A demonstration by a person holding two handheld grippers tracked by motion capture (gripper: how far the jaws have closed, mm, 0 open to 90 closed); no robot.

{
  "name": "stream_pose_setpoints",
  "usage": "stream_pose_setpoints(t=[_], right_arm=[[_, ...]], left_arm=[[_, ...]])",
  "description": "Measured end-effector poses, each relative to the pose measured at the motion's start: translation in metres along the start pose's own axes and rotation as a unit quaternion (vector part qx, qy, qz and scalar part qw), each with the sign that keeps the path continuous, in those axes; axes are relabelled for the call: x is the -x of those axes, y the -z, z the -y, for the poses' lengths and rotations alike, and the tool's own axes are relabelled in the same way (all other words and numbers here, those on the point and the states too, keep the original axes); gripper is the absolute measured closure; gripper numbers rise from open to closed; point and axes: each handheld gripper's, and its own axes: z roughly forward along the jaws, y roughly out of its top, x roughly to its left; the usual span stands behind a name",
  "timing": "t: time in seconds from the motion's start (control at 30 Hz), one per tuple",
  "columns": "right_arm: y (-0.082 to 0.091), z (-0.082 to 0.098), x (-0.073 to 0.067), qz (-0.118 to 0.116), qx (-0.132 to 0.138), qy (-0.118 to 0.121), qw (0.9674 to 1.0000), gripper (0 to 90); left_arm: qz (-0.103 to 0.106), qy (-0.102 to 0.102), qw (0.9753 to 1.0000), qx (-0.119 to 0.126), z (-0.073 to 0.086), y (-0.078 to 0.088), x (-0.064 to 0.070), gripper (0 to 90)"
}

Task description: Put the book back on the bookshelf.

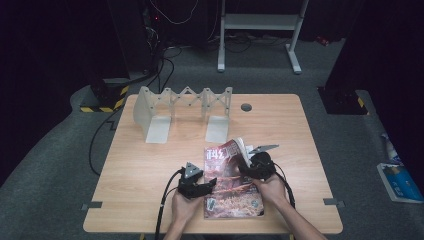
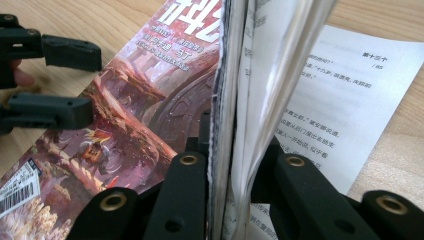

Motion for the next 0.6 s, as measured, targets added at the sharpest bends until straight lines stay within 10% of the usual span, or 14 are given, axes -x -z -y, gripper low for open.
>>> stream_pose_setpoints(t=[0.23,0.6], right_arm=[[0.0036,0.0012,-0.0005,-0.006,0.011,0.008,0.9999,83.8],[0.0102,0.0031,-0.0036,-0.019,0.035,0.015,0.9991,85.0]], left_arm=[[0.0,-0.029,0.9994,-0.019,-0.005,-0.0016,-0.0018,34.7],[0.025,0.008,0.9994,-0.023,-0.0095,-0.0026,-0.0087,30.2]])
